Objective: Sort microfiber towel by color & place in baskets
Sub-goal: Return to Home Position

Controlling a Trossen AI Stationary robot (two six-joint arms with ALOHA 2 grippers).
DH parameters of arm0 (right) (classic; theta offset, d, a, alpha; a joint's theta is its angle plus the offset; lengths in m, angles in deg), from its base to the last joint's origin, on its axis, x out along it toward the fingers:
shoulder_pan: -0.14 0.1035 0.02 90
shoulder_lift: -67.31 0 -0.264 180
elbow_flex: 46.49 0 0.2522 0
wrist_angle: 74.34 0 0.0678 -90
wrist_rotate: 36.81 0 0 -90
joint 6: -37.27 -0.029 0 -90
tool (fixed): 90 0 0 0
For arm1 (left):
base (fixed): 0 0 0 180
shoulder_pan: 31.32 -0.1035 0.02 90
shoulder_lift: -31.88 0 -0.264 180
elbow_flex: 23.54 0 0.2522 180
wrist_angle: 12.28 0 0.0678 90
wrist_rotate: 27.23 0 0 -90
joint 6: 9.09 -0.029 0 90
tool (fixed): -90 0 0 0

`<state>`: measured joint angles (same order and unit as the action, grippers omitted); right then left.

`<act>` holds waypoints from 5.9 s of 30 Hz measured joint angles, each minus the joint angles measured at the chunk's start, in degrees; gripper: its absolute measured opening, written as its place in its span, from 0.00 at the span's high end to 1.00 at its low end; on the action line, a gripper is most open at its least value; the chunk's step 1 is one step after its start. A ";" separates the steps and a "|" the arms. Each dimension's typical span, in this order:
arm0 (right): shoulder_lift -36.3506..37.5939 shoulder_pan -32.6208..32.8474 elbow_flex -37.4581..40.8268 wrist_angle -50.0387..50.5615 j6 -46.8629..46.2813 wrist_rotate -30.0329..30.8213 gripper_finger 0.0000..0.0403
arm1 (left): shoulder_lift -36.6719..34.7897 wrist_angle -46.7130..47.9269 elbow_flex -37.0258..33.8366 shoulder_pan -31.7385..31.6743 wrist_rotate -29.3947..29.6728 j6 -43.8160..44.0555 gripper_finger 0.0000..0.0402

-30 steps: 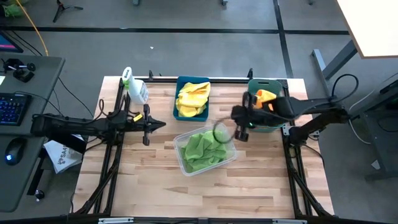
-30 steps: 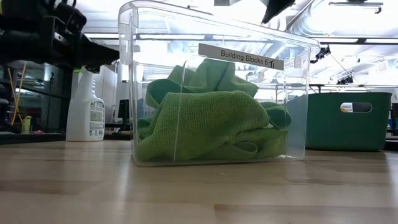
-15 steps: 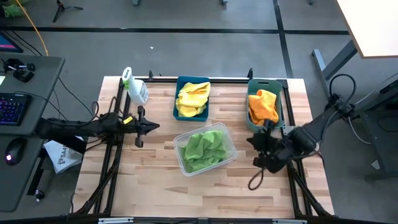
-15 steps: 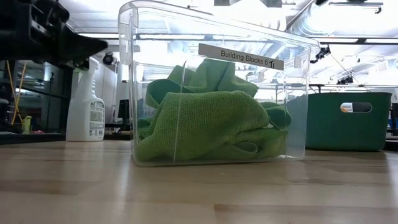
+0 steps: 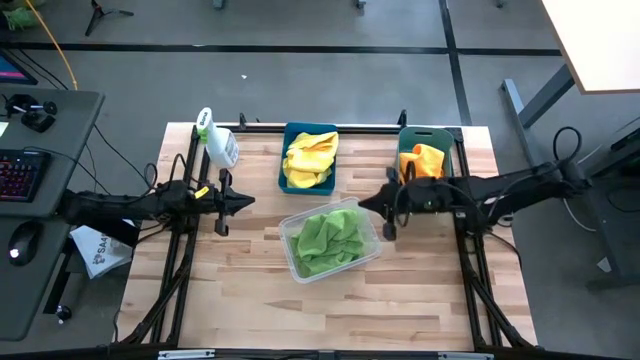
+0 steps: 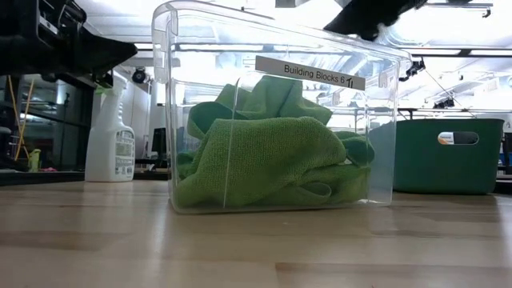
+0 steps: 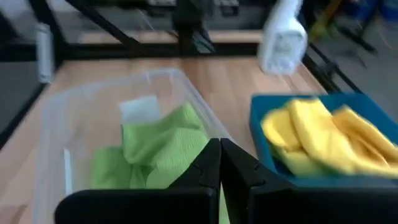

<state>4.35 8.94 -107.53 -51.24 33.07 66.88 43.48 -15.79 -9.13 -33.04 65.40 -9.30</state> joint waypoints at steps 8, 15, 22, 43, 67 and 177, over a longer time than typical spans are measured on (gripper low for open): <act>5.35 -5.85 14.55 -7.57 1.72 -6.81 1.00 | 0.00 0.02 0.02 -0.02 -0.02 0.00 1.00; 16.49 -2.46 26.40 -11.56 -4.61 -3.87 1.00 | 0.00 0.19 0.04 -0.02 -0.01 0.02 1.00; 23.69 3.05 36.11 -24.93 -1.28 -0.34 1.00 | 0.00 0.44 0.04 -0.02 -0.02 0.02 1.00; 25.19 3.62 46.69 -34.26 0.48 -0.37 1.00 | 0.01 0.81 0.04 -0.02 -0.02 0.02 1.00; 29.08 3.61 46.71 -27.38 5.53 -0.37 1.00 | -11.35 2.24 0.16 0.04 -0.04 0.06 1.00; 62.54 3.66 46.76 -23.28 5.73 -0.36 1.00 | -10.38 4.57 0.09 1.42 -0.02 0.02 1.00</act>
<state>66.88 12.61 -60.77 -74.52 38.79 66.52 33.10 -11.23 -9.04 -31.62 65.38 -9.28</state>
